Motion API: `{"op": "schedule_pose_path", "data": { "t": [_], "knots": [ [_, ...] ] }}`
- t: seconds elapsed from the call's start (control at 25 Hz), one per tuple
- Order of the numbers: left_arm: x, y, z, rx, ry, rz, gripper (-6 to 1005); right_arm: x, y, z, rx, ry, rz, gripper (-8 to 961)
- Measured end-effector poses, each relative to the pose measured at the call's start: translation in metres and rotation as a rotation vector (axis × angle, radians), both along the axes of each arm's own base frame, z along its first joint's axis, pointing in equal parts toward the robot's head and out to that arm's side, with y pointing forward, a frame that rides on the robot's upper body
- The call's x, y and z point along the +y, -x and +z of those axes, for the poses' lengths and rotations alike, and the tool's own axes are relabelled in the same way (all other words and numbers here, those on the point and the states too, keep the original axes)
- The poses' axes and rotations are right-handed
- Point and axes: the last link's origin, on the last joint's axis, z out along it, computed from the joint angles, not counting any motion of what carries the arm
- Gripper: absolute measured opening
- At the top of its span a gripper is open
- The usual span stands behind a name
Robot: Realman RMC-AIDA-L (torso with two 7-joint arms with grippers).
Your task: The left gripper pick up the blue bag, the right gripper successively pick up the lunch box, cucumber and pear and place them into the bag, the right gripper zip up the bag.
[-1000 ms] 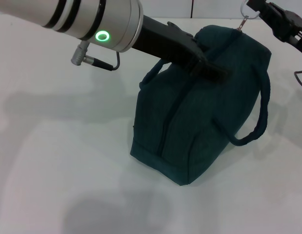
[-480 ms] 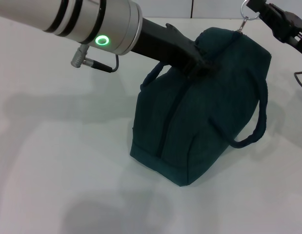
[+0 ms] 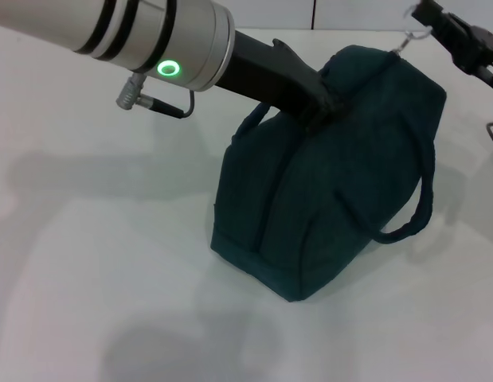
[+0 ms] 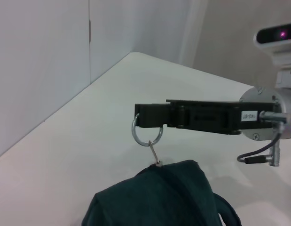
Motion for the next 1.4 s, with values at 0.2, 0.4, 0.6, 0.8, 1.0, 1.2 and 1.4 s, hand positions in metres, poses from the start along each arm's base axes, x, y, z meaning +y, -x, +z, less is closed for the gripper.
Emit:
{"op": "schedule_pose_path", "data": {
  "t": [0.2, 0.4, 0.6, 0.8, 1.0, 1.2, 1.4],
  "knots": [
    [-0.001, -0.001, 0.002, -0.010, 0.001, -0.002, 55, -0.001, -0.027, 0.000, -0.030, -0.014, -0.131, 82],
    [-0.001, -0.004, 0.003, -0.027, 0.004, -0.015, 43, 0.000, -0.049, -0.009, -0.084, 0.017, -0.258, 84],
    [0.000, -0.004, 0.003, -0.034, -0.003, -0.019, 45, 0.000, -0.060, -0.017, -0.134, 0.041, -0.321, 86],
    [0.001, -0.003, 0.005, -0.057, -0.010, -0.007, 48, -0.001, -0.060, -0.017, -0.133, 0.040, -0.321, 88],
    [0.003, 0.001, 0.013, -0.174, -0.004, 0.041, 52, -0.009, -0.065, -0.008, -0.114, 0.009, -0.297, 90],
    [0.006, 0.015, 0.024, -0.292, -0.004, 0.060, 76, -0.022, -0.076, 0.009, -0.144, -0.071, -0.275, 91],
    [0.001, 0.035, 0.038, -0.404, -0.040, 0.021, 183, -0.040, -0.088, 0.030, -0.163, -0.165, -0.245, 196]
  ]
}}
